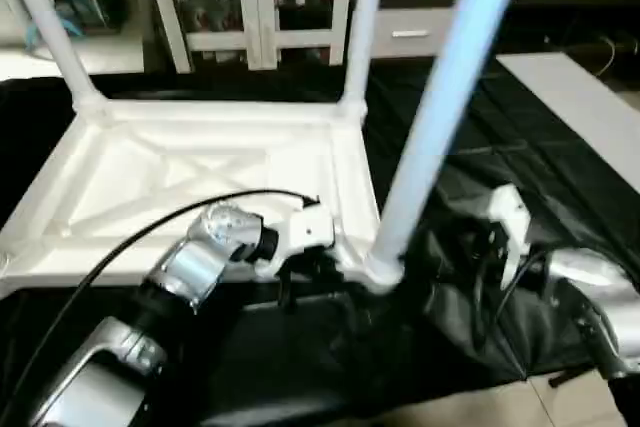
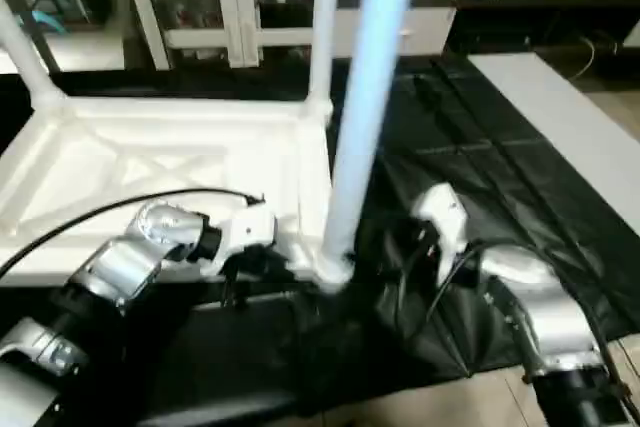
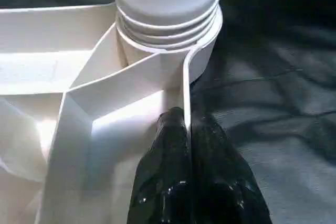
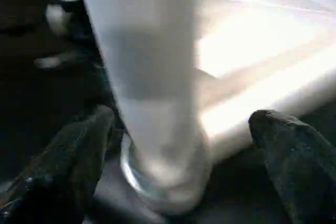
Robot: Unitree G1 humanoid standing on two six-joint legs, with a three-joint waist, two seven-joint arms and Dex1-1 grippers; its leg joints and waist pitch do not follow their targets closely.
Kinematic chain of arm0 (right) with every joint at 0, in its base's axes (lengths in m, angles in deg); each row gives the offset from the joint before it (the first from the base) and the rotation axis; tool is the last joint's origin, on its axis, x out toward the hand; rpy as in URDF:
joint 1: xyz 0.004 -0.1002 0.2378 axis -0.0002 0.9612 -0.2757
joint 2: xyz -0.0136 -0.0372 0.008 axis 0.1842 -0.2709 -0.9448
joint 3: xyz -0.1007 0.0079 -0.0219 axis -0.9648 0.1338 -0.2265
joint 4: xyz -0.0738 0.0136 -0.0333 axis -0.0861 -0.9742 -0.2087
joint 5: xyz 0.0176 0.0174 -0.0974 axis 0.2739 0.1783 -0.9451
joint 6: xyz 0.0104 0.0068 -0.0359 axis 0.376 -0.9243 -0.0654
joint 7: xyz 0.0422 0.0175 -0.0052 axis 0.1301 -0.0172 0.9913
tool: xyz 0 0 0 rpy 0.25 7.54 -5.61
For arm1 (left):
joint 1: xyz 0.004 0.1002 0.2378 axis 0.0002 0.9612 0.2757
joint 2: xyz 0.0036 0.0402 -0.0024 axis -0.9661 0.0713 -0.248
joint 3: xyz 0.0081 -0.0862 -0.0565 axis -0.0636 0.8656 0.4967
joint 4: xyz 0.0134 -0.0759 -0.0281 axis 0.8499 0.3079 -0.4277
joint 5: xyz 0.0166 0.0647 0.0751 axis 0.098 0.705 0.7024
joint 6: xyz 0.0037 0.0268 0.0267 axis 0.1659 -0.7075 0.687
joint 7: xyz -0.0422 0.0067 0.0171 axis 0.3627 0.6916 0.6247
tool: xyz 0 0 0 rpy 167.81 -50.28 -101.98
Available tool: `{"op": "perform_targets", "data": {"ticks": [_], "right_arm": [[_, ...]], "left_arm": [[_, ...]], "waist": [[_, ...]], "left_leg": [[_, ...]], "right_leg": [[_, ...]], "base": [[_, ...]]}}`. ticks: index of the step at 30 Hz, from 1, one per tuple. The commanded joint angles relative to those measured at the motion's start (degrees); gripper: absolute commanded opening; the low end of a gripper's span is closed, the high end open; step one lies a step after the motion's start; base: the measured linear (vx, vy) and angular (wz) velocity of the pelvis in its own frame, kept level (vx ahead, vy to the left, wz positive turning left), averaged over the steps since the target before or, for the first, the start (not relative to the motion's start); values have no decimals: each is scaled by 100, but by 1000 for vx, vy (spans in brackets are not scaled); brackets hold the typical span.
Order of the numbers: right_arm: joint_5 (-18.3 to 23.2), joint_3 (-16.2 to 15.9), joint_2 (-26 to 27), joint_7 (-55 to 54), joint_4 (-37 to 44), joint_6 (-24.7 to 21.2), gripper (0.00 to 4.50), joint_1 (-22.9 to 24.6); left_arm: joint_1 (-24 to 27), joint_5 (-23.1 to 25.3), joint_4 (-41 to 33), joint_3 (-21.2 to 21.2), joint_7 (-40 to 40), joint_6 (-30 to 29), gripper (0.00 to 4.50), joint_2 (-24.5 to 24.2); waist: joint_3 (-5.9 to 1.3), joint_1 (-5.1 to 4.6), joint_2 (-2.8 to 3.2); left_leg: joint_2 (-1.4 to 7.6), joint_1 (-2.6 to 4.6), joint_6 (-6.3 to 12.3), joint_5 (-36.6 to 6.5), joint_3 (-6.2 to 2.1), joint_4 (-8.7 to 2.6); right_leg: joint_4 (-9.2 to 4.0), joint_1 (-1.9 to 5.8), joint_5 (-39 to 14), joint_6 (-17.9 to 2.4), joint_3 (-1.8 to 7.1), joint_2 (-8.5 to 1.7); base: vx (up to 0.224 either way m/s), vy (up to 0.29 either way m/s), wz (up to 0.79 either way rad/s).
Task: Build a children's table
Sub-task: Rotate leg to tighten
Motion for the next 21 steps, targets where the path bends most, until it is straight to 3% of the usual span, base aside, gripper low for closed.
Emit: {"op": "perform_targets", "data": {"ticks": [1, 6, 7, 9, 10, 21], "right_arm": [[-108, -209, -99, 275, 35, 43, 447, -89], [-379, -455, -149, 496, -134, 232, 447, -211], [-656, -599, -146, 510, -350, 506, 447, -314], [-722, -634, -128, 515, -441, 584, 447, -359], [-729, -649, -117, 541, -490, 604, 419, -387], [-807, -805, -53, 886, -811, 776, 338, -535]], "left_arm": [[71, 41, -149, -296, 347, -45, 0, -40], [108, 65, -258, -282, 445, -62, 0, -113], [122, 73, -289, -277, 462, -78, 0, -130], [127, 75, -302, -278, 461, -80, 0, -139], [135, 72, -325, -283, 457, -92, 0, -152], [179, 80, -388, -277, 436, -132, 0, -196]], "waist": [[-339, -7, -82], [-329, 1, -86], [-332, -16, -104], [-326, -24, -104], [-326, -22, -120], [-370, -17, -103]], "left_leg": [[419, 204, 52, -2049, -178, -492], [421, 183, -50, -2130, -206, -506], [413, 184, -91, -2172, -208, -498], [410, 180, -104, -2212, -216, -499], [409, 187, -95, -2210, -212, -497], [410, 170, 76, -1782, -184, -471]], "right_leg": [[-371, 130, -2305, -1114, 233, -284], [-370, 143, -2538, -1019, 222, -298], [-384, 130, -2658, -975, 217, -305], [-402, 138, -2768, -940, 220, -312], [-408, 132, -2773, -929, 223, -307], [-304, 187, -1919, -1240, 221, -276]], "base": [[0, 0, 0], [0, 0, 0], [0, 0, 0], [0, 0, 0], [0, 0, 0], [0, 0, 0]]}}
